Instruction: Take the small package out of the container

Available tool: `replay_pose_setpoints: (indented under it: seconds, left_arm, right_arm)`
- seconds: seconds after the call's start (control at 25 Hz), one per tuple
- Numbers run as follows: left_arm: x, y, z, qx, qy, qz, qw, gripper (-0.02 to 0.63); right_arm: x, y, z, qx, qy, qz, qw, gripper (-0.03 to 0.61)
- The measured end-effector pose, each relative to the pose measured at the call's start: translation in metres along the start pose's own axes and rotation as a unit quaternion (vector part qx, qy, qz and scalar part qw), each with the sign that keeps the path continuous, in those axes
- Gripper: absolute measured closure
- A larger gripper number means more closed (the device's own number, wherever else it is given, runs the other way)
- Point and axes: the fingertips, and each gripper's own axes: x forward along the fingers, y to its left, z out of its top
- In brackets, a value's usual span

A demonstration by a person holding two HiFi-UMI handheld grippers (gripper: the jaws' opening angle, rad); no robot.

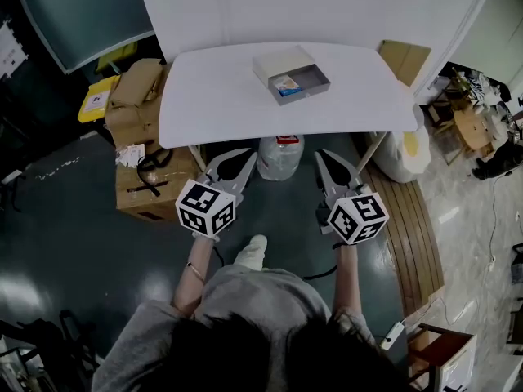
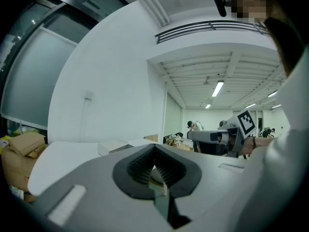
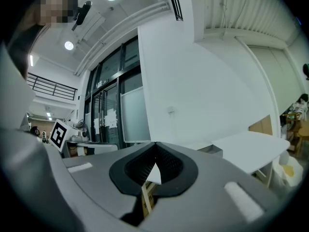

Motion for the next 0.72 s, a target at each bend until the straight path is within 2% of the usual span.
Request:
replay_pose_setpoints:
  seconds: [0.28, 0.72]
  left_arm:
    - [0.027, 0.028, -0.009, -0.014, 0.007, -0.002, 0.9999, 0.627]
    - [0.094, 0.066, 0.001, -0.016, 0.007, -0.031, 0.9994, 0.627]
  right_arm:
    - [0.028, -0.021, -0.007, -0.002, 0.0, -0.004, 1.0, 0.568]
    - [0.082, -0.06, 0.001, -0.005, -0.004, -0.016, 1.0, 0.568]
